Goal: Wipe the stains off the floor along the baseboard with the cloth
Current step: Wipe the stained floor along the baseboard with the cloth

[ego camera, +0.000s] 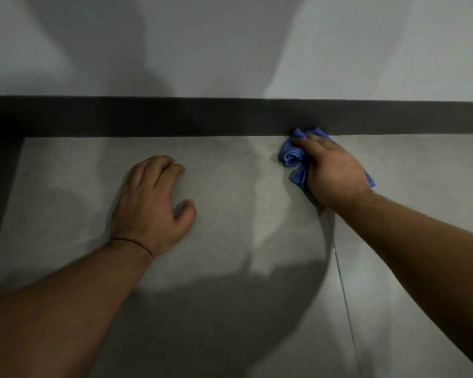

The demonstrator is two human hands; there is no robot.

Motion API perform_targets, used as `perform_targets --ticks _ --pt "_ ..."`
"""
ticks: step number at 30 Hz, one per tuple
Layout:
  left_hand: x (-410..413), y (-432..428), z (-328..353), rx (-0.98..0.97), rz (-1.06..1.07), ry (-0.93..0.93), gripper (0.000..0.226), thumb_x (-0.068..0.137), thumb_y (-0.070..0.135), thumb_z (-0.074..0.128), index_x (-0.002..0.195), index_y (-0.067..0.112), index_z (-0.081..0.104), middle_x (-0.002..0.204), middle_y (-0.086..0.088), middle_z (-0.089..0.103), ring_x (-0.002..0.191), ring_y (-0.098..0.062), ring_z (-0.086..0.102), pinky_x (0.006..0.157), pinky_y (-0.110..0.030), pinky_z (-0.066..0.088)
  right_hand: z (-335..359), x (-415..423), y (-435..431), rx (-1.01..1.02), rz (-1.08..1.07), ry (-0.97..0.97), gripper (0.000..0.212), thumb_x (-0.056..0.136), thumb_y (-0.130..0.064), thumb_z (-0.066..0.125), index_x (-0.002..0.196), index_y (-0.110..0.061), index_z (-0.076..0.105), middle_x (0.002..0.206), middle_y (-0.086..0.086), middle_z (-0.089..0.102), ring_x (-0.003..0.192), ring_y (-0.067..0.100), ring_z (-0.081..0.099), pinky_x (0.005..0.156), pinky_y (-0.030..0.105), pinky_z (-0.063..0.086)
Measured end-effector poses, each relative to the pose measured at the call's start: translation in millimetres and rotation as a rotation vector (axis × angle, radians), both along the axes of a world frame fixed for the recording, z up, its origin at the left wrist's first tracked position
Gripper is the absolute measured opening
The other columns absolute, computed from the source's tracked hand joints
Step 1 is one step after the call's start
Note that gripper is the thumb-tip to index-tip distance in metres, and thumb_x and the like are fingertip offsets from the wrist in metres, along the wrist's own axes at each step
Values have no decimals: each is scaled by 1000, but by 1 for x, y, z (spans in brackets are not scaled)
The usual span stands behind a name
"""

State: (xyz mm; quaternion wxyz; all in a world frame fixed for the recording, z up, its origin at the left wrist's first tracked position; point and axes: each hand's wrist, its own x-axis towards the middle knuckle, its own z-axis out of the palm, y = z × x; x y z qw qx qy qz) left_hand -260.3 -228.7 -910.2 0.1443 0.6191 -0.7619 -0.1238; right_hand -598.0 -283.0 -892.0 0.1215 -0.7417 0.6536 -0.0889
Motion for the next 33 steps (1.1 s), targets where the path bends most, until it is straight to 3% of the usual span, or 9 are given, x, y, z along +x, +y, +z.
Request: perform_targets --ticks 3,6,9,11,14,22,27,30,33 --pt "1 0 -1 -11 -13 -18 70 82 49 52 136 6 61 139 -18 54 132 -39 50 114 -54 40 -1 -3 3 6 -55 -51 48 97 -23 49 146 -23 49 150 3 50 138 21 42 107 13 14" --pt "2 -1 -3 -15 -37 -77 73 82 57 54 141 15 59 149 -16 50 143 -39 43 120 -59 30 3 -4 7 -75 -217 -246 44 100 -12 47 142 -24 52 138 2 60 123 19 54 101 17 33" --pt "2 -1 -7 24 -62 -96 78 85 65 50 150 23 52 165 -9 38 155 -33 29 126 -58 20 5 -6 15 -194 -534 -438 43 97 -28 55 139 -29 45 137 -2 59 120 18 58 101 32 47" --pt "3 -2 -10 30 -63 -82 79 86 67 48 152 24 51 166 -6 37 156 -31 29 127 -55 21 -2 1 15 -156 -578 -313 42 96 -38 55 132 -20 49 133 5 60 120 26 57 102 43 47" --pt "3 -1 -11 21 -53 -84 78 86 67 49 152 25 51 166 -4 39 155 -30 30 127 -54 23 -14 30 6 -91 -472 -19 47 99 -36 46 137 -8 52 141 17 52 128 36 46 109 47 37" --pt "-1 -1 -5 39 -25 -90 78 85 66 48 151 25 52 165 -4 40 156 -29 30 128 -53 22 -10 83 -8 -35 -401 186 47 83 -35 62 122 -8 64 130 16 47 117 36 43 95 46 43" --pt "-3 -1 0 59 -20 -91 79 84 67 47 151 25 52 166 -4 39 156 -29 30 128 -53 22 -5 85 -14 -3 -241 -145 28 88 -15 62 115 -11 71 120 17 51 111 38 50 99 45 45" --pt "-3 -1 2 58 -11 -89 78 84 66 49 151 25 52 165 -3 40 155 -28 30 128 -53 22 1 110 -13 -63 46 -92 38 88 -9 57 123 -20 68 118 14 55 106 33 51 89 39 46" --pt "-3 -2 0 57 11 -99 80 83 66 52 150 22 52 159 -7 48 153 -29 35 126 -54 25 15 156 -22 -366 378 6 36 91 -23 57 126 -21 68 125 16 60 106 39 53 82 44 47"
